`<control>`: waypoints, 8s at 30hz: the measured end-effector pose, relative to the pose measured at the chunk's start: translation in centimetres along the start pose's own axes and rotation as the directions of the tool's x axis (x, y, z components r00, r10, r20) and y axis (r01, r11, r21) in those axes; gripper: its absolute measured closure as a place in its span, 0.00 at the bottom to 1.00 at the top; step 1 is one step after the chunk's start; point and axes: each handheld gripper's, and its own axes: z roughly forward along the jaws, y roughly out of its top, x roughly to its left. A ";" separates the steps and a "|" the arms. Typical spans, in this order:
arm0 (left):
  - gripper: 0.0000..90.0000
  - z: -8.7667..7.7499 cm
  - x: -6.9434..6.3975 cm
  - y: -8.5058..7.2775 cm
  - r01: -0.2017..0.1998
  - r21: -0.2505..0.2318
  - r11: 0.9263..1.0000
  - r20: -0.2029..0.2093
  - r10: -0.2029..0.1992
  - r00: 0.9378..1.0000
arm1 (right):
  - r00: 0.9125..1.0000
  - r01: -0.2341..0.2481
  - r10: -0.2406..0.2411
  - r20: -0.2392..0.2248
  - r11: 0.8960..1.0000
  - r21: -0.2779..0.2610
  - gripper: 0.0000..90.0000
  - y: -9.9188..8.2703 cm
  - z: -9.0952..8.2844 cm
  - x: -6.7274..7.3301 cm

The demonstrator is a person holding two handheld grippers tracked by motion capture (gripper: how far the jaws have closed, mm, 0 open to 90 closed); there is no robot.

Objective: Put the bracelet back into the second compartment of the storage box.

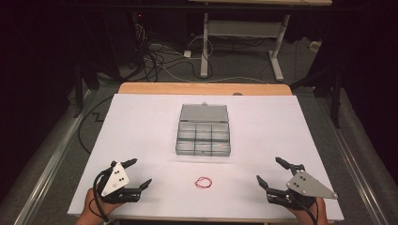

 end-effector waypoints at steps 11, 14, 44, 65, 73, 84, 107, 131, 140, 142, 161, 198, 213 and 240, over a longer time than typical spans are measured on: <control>0.20 0.8 -0.1 -0.1 -0.012 0.027 1.000 0.044 0.011 0.999 | 1.000 0.001 -0.001 0.021 1.000 0.017 0.23 -0.6 -0.1 -0.2; 0.21 0.9 -0.4 0.4 -0.011 0.017 1.000 0.076 0.010 0.997 | 1.000 -0.009 0.008 0.022 1.000 0.023 0.23 -0.7 -0.1 -0.2; 0.66 12.0 -8.5 8.6 -0.188 0.086 0.978 0.501 0.120 0.857 | 1.000 0.019 -0.019 -0.005 0.994 0.103 0.24 -1.4 1.3 0.6; 0.96 12.8 -7.7 8.8 -0.163 0.109 0.981 0.514 0.085 0.854 | 0.999 0.034 -0.035 0.000 0.989 0.146 0.25 -1.4 1.5 0.8; 0.96 11.6 -7.1 9.3 -0.154 0.065 0.986 0.483 0.104 0.869 | 1.000 0.016 -0.018 0.020 0.991 0.131 0.25 -1.3 1.2 0.4; 0.96 10.0 -6.0 9.7 -0.105 -0.004 0.994 0.448 0.096 0.889 | 1.000 0.019 -0.021 0.020 0.993 0.120 0.25 -1.2 1.1 0.4; 0.96 9.7 -3.3 11.3 -0.043 -0.074 0.996 0.387 0.069 0.919 | 1.000 0.010 -0.012 0.021 0.996 0.093 0.26 -1.0 0.8 0.1; 0.96 11.4 -0.2 14.1 -0.032 -0.073 0.997 0.332 0.055 0.942 | 1.000 0.017 -0.019 0.023 0.995 0.095 0.25 -0.9 0.9 -0.1; 0.96 13.4 1.4 15.1 -0.019 -0.015 1.000 0.337 0.023 0.941 | 1.000 0.017 -0.019 0.020 0.995 0.098 0.25 -1.0 1.0 -0.2; 0.96 14.0 1.5 15.3 -0.024 -0.002 1.000 0.335 0.024 0.942 | 1.000 0.020 -0.022 0.018 0.995 0.098 0.25 -1.0 1.1 -0.2; 0.96 19.0 2.9 16.8 -0.013 0.126 0.992 0.307 -0.026 0.951 | 1.000 0.030 -0.030 0.003 0.994 0.101 0.25 -1.0 1.3 0.2; 0.91 22.7 3.1 17.7 -0.029 0.266 0.964 0.244 -0.038 0.969 | 0.998 0.059 -0.056 -0.022 0.990 0.125 0.27 -1.2 1.5 0.4; 0.91 21.4 3.6 18.1 -0.013 0.219 0.976 0.214 -0.035 0.976 | 0.998 0.067 -0.064 -0.028 0.989 0.130 0.27 -1.2 1.5 0.5; 0.45 19.3 3.6 18.7 -0.026 0.075 0.997 0.087 0.019 0.996 | 0.997 0.071 -0.069 -0.022 0.989 0.128 0.27 -1.2 1.4 0.5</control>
